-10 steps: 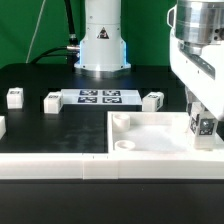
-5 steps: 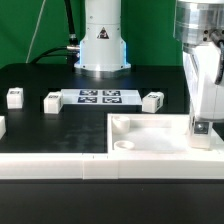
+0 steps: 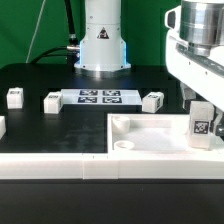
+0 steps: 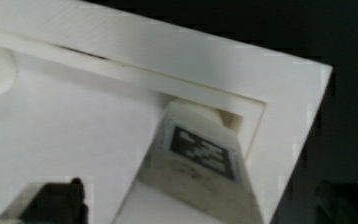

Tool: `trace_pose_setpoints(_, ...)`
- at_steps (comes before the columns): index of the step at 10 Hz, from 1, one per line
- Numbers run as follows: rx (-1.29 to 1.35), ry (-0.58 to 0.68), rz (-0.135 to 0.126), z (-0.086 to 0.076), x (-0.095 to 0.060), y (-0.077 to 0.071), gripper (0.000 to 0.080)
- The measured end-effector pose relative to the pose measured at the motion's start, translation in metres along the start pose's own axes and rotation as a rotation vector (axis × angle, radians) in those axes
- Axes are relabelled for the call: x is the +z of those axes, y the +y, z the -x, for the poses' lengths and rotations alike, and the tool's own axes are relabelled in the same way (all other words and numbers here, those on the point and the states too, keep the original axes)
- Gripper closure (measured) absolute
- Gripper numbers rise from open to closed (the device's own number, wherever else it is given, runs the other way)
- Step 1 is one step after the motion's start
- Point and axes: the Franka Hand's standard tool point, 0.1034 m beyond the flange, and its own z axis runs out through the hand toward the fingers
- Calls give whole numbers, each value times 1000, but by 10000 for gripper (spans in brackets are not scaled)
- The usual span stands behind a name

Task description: Assemble one leg

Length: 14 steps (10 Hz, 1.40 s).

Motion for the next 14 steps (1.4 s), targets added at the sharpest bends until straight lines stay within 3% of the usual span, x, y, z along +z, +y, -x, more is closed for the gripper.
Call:
trace_pose_setpoints(4, -499, 5, -5, 1, 0, -1, 151)
trace_pose_setpoints(11, -964, 4, -5, 2, 0, -2, 151)
trace_pose_setpoints(13, -963, 4, -5, 2, 0, -2, 416)
trace_pose_setpoints(14, -963, 5, -4, 1, 0, -1, 416)
